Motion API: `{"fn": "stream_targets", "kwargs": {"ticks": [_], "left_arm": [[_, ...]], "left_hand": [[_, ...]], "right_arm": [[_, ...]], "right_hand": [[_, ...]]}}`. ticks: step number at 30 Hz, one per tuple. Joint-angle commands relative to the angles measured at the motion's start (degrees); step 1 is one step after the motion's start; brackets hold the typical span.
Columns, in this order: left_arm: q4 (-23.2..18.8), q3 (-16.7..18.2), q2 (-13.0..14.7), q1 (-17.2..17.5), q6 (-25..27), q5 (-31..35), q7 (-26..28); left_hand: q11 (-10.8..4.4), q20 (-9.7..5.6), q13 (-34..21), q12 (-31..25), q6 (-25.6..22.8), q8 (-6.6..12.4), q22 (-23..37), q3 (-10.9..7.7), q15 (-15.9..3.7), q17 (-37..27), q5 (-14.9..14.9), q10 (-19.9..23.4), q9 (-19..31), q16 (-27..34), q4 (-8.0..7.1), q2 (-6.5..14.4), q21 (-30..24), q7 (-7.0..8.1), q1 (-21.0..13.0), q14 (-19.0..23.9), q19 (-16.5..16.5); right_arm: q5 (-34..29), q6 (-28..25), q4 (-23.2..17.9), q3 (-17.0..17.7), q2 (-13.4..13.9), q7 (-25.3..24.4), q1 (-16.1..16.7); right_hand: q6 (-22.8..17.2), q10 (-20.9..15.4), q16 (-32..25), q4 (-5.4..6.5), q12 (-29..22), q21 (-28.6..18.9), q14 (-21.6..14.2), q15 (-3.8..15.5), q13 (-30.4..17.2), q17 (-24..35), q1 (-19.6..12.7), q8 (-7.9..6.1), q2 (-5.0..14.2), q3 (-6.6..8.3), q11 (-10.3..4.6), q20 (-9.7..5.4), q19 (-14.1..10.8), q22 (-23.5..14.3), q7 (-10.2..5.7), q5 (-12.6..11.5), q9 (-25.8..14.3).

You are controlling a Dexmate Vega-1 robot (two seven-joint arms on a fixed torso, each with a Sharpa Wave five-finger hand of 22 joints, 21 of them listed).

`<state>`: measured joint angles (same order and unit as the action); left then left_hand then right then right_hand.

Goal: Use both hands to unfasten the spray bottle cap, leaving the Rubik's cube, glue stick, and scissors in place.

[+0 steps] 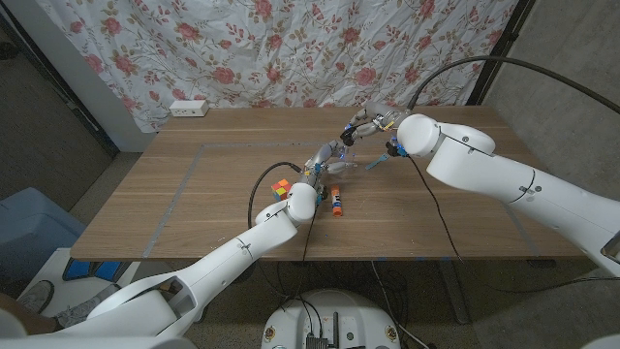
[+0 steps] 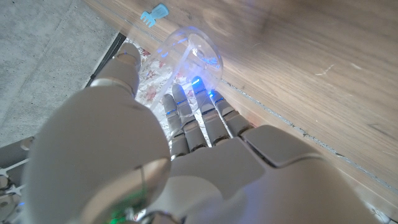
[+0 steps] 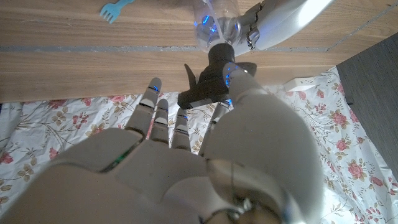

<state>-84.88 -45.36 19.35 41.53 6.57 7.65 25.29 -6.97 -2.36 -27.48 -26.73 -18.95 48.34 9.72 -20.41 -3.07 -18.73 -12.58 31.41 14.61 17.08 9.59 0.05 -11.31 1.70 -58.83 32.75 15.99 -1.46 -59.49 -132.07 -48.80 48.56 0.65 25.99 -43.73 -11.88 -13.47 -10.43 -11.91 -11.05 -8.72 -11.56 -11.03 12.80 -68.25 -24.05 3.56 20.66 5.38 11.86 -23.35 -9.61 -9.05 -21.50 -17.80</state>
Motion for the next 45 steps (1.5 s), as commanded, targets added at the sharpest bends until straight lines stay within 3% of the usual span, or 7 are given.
{"fn": "stream_targets", "kwargs": {"ticks": [1,12,25,33,45], "left_arm": [[-0.23,0.08,0.12,0.37,-0.38,-0.13,-0.08],[-1.0,0.14,0.19,1.01,0.09,0.02,0.31],[-1.79,-0.03,0.43,1.41,0.26,0.24,0.1],[-2.08,0.04,0.53,1.6,0.24,0.32,0.15],[-1.22,-0.18,0.04,1.38,-0.57,0.45,0.27]], "left_hand": [[-1.05,-1.56,-0.27,-0.07,-0.79,0.58,0.13,-0.38,-5.63,-0.32,0.23,1.42,0.14,-0.01,0.01,4.14,0.22,-0.61,3.16,0.79,0.28],[-1.0,-1.54,-0.3,0.0,-0.74,0.67,0.13,-0.42,-5.62,-0.41,0.23,1.42,0.04,-0.07,0.01,4.27,0.22,-0.63,3.18,0.74,0.27],[-0.9,-1.49,-0.33,0.07,-0.74,0.73,0.13,-0.52,-5.52,-0.4,0.22,1.45,-0.19,-0.14,0.08,4.31,0.22,-0.69,3.13,0.87,0.27],[-0.92,-1.49,-0.35,0.1,-0.73,0.76,0.14,-0.58,-5.52,-0.36,0.21,1.48,-0.31,-0.23,0.02,4.39,0.22,-0.76,3.24,0.91,0.25],[-0.89,-1.47,-0.38,0.15,-0.71,0.74,0.14,-0.69,-5.47,-0.42,0.2,1.55,-0.61,-0.3,0.03,4.59,0.21,-0.86,3.24,0.92,0.29]], "right_arm": [[0.35,0.5,0.02,1.06,-0.38,-1.92,1.52],[-0.5,1.11,0.01,1.56,-0.36,-3.95,2.78],[-1.96,1.96,-0.18,1.1,0.87,-3.48,2.81],[-3.42,1.88,-0.26,0.38,1.27,-2.54,2.42],[-5.11,3.11,-0.98,0.65,2.8,-0.43,2.16]], "right_hand": [[-2.77,-1.3,-0.63,0.14,-0.51,-0.1,-0.81,0.08,-0.15,0.36,-1.53,-1.06,0.14,0.39,-1.27,-0.1,-0.74,0.03,-0.87,-0.42,0.03],[-8.72,-3.05,-1.06,0.48,-0.47,0.08,-0.96,1.62,-0.11,0.83,-2.75,-3.15,0.25,-0.08,-3.98,0.0,-1.26,0.05,-2.8,-0.54,0.63],[-15.87,-4.38,-1.53,0.54,-0.3,0.24,-0.77,3.31,-0.1,1.46,-4.04,-5.73,0.75,-0.41,-6.07,-0.07,-1.44,0.07,-2.88,-0.87,1.49],[-18.33,-4.75,-1.68,0.7,-0.16,0.36,-0.29,5.05,-0.07,1.88,-4.54,-6.5,1.41,-0.37,-6.69,-0.35,-1.27,0.08,-2.88,-1.05,2.03],[-18.17,-4.44,-1.61,0.32,0.16,0.63,0.68,5.95,-0.05,2.24,-5.7,-6.12,2.12,0.03,-7.38,-0.93,-0.32,0.08,-3.37,-1.4,2.65]]}}
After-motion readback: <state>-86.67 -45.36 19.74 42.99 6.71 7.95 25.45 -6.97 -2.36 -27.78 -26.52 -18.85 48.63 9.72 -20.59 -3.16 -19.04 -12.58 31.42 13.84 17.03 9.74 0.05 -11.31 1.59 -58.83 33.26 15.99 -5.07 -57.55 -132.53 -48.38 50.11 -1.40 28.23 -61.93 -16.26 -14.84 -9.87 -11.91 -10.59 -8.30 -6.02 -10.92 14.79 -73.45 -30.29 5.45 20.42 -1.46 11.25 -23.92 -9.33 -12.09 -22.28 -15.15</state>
